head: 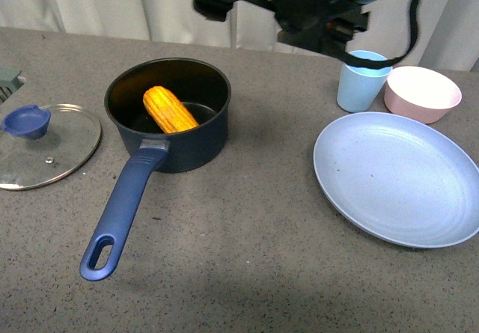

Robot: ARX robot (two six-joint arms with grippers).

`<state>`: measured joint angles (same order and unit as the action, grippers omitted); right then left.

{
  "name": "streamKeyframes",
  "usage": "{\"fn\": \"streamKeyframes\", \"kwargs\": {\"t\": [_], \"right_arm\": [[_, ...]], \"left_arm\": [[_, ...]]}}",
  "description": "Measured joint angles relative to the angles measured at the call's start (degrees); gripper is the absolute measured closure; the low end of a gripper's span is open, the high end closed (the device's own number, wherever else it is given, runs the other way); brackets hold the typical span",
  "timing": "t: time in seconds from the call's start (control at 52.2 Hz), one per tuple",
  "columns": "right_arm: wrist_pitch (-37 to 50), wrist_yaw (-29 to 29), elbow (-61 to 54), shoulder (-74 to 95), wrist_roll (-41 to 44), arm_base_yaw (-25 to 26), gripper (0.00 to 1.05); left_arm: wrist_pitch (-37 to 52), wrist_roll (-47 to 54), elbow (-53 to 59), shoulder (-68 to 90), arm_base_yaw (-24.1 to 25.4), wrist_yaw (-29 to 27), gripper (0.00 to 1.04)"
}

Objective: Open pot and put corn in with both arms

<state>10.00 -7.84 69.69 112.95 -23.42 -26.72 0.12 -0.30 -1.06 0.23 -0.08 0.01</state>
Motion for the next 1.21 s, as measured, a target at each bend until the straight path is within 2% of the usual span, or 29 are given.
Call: {"fn": "streamKeyframes", "kwargs": {"t": [0.115,0.153,0.211,0.23,0.268,0.325,0.421,0.708,0.823,1.206], "right_arm": [[3.91,0.85,-6.69,-5.07,1.29,1.81,0.09],[6.10,3.37,-7.67,-5.16,2.67,1.73,0.11],[22.62,17.00,-13.66,-5.09,8.98,1.33,0.21],[25.31,19.10,-14.84,-5.09,10.16,1.33,0.22],[37.20,26.40,-21.20,-6.08,15.19,1.81,0.31],[48.17,29.31,-28.04,-7.85,18.80,3.45,0.42],[55.60,28.02,-35.21,-12.22,21.11,5.97,0.56],[57.20,21.29,-51.63,-26.69,23.41,13.16,1.04],[55.43,18.16,-56.94,-33.99,23.39,15.69,1.04],[46.82,13.88,-64.74,-50.05,23.39,20.55,1.04]], "left_arm": [[0.00,0.02,0.00,0.02,0.00,-0.02,0.07],[0.00,0.02,0.00,0.00,0.00,0.00,0.07],[0.00,0.02,0.00,0.00,0.00,0.04,0.07],[0.00,0.00,0.00,0.02,0.00,0.09,0.07],[0.00,0.02,0.00,0.00,0.00,0.02,0.07],[0.00,0.02,0.00,0.02,0.00,-0.09,0.07],[0.00,0.02,0.00,-0.04,0.00,-0.17,0.07],[0.00,0.02,-0.02,-0.04,0.00,0.00,0.07],[0.00,0.02,0.00,-0.04,0.00,-0.07,0.07],[0.00,0.02,0.00,-0.04,0.00,-0.04,0.07]]}}
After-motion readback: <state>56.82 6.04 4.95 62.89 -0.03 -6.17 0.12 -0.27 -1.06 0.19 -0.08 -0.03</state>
